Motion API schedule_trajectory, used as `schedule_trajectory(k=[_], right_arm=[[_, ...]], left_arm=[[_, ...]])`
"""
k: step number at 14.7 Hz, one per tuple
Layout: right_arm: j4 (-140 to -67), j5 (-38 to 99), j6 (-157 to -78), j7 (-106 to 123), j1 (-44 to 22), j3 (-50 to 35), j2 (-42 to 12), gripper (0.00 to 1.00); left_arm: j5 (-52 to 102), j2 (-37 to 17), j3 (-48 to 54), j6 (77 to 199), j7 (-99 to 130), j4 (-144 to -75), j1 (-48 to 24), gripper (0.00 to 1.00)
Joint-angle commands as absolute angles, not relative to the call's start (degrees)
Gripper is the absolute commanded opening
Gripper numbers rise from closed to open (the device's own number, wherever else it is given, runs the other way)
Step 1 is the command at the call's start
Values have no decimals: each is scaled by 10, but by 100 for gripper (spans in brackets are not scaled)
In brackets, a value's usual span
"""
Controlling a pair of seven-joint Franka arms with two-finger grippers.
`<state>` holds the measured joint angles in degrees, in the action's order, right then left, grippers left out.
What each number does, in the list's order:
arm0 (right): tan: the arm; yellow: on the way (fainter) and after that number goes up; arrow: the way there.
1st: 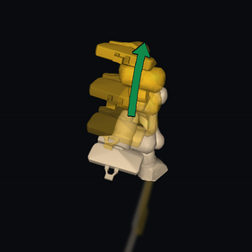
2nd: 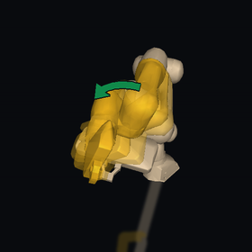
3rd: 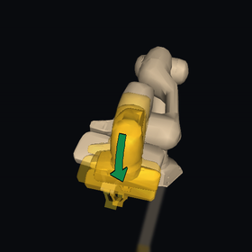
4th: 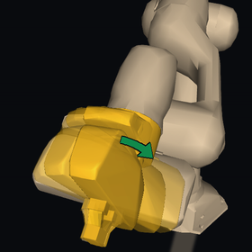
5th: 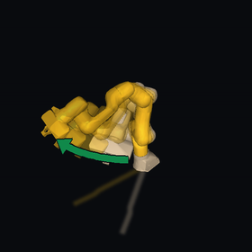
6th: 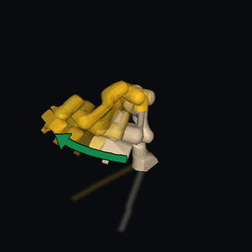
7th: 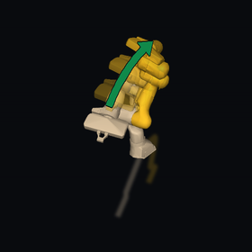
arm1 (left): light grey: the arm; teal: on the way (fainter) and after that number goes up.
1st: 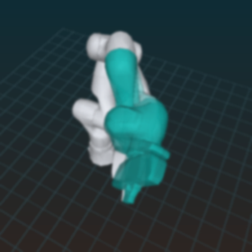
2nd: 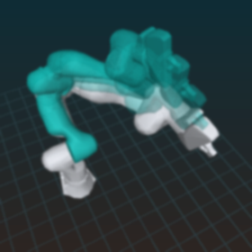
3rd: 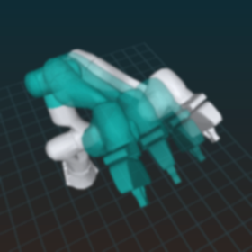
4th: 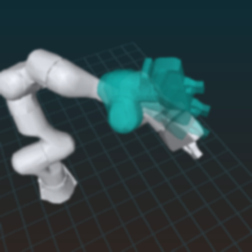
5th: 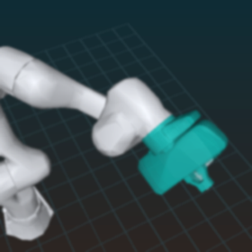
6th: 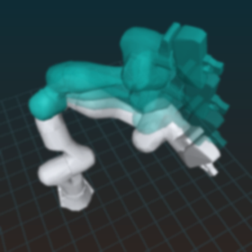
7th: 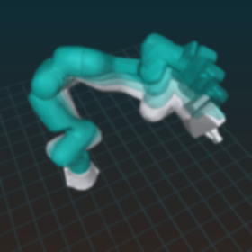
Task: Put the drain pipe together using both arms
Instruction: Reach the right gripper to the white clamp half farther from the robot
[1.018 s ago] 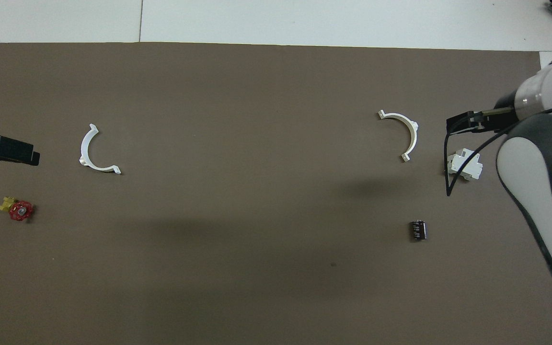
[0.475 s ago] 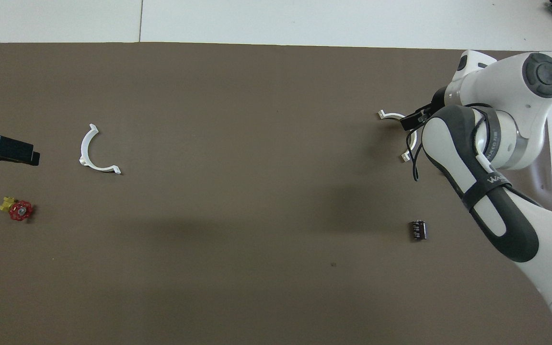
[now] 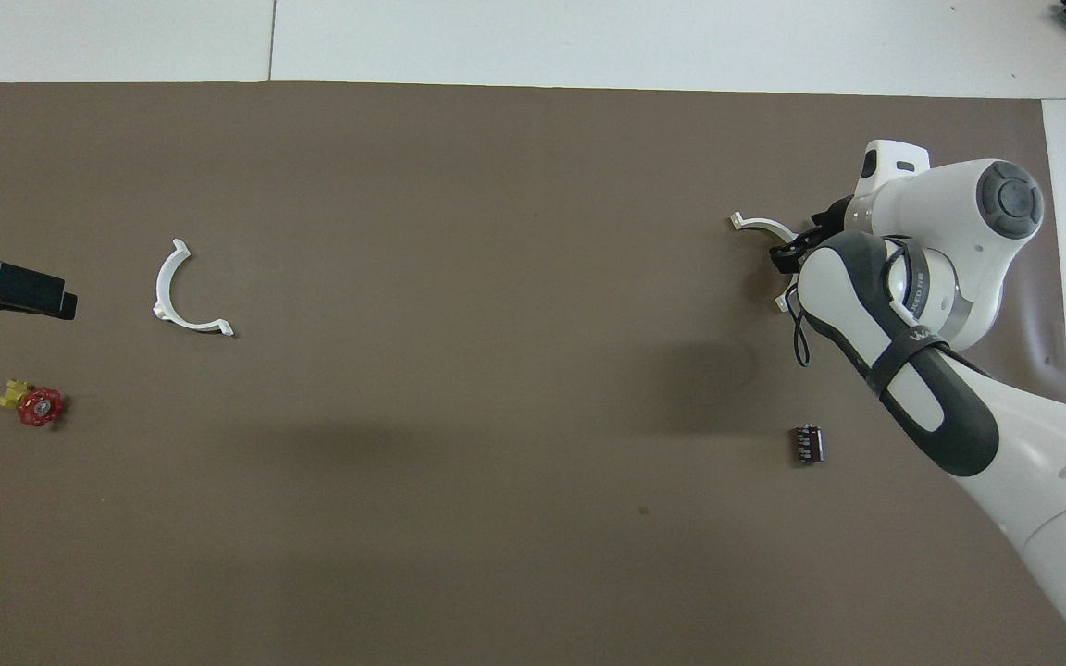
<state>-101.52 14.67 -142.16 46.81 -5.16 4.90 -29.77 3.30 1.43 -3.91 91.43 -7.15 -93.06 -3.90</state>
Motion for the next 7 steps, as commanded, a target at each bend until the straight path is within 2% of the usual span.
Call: schedule_trajectory(k=[1, 3, 4, 5, 7], right_arm=[[-1027, 161, -1433, 483, -50, 46, -293, 63], [-1028, 153, -1440, 483, -56, 46, -294, 42], [-1033, 152, -1442, 484, -58, 47, -294, 27], [-1033, 151, -1441, 482, -58, 47, -294, 0], [-1034, 150, -1439, 471, -58, 47, -294, 0]], left_arm=[[39, 17, -39, 907, -72, -932, -36, 100], [39, 17, -39, 906, -72, -931, -36, 100], [39, 17, -39, 907, -72, -931, -36, 100], [39, 17, -39, 907, -72, -931, -36, 100], [40, 18, -38, 893, -73, -933, -41, 100]])
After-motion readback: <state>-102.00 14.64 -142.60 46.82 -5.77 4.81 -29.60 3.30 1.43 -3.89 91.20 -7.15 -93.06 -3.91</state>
